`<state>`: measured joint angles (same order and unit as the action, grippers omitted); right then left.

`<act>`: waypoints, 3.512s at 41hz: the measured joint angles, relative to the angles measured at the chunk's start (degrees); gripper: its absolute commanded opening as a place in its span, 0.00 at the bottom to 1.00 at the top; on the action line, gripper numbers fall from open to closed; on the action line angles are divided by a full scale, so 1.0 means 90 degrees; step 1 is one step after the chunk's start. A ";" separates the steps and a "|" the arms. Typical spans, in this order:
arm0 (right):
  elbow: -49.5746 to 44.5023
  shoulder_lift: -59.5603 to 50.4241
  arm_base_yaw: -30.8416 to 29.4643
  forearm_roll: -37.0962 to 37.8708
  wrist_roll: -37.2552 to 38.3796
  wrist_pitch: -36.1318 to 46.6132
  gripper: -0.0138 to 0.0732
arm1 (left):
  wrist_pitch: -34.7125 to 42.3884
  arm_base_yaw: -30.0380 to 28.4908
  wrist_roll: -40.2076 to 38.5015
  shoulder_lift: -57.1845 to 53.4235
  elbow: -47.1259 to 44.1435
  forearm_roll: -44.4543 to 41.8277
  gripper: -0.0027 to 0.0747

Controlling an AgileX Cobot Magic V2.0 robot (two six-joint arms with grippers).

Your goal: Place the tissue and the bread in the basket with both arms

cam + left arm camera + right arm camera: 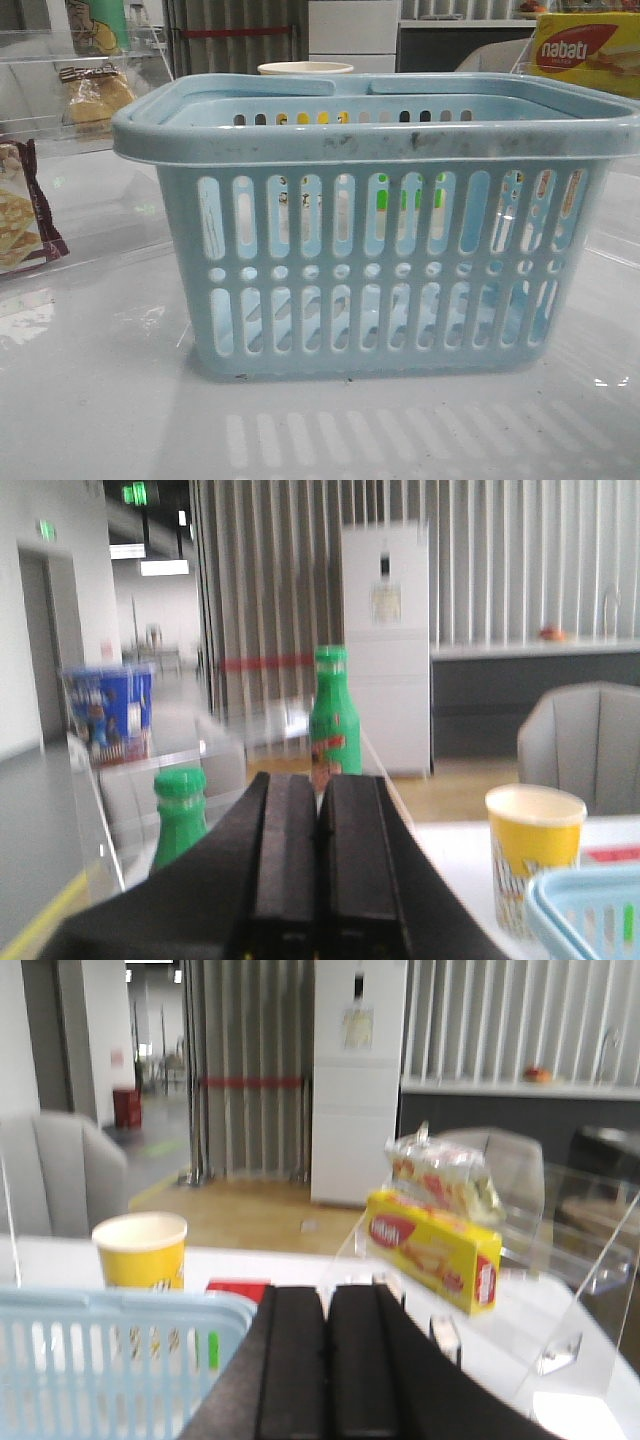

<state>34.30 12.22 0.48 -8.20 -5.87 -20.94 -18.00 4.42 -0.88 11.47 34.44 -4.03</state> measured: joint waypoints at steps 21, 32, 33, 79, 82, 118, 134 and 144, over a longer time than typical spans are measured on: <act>0.0463 0.2297 0.0000 0.0012 0.0000 -0.2193 0.22 | -0.2619 0.0000 0.0000 0.2111 0.0621 0.0128 0.15; 0.0316 0.3068 0.0000 0.0024 0.0000 -0.2329 0.36 | -0.2807 0.0000 0.0000 0.2625 0.0621 0.0080 0.26; 0.0302 0.3139 0.0000 0.0024 0.0000 -0.2329 0.42 | -0.2807 0.0000 0.0000 0.2663 0.0621 0.0037 0.30; 0.3534 0.7986 -0.1318 0.0220 0.0000 -0.1662 0.78 | -0.2710 0.1659 0.0000 0.2749 0.0621 0.0187 0.52; 0.3853 0.8397 -0.1318 0.0388 0.0000 -0.1515 0.78 | -0.2710 0.1659 0.0000 0.2749 0.0621 0.0187 0.52; 0.4600 0.9799 -0.1318 0.0742 0.0000 -0.0063 0.37 | -0.2707 0.1659 0.0000 0.2749 0.0621 0.0187 0.52; 0.4657 0.7878 -0.0522 0.0550 0.0000 -0.1025 0.37 | -0.2696 0.1659 0.0000 0.2749 0.0621 0.0187 0.52; 0.4667 0.7315 0.1034 -0.0048 0.0000 -0.1590 0.37 | -0.2696 0.1659 0.0000 0.2749 0.0621 0.0187 0.52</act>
<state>76.31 78.05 9.78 -8.63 -5.87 -35.25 -42.27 19.35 -0.88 36.21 40.03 -2.35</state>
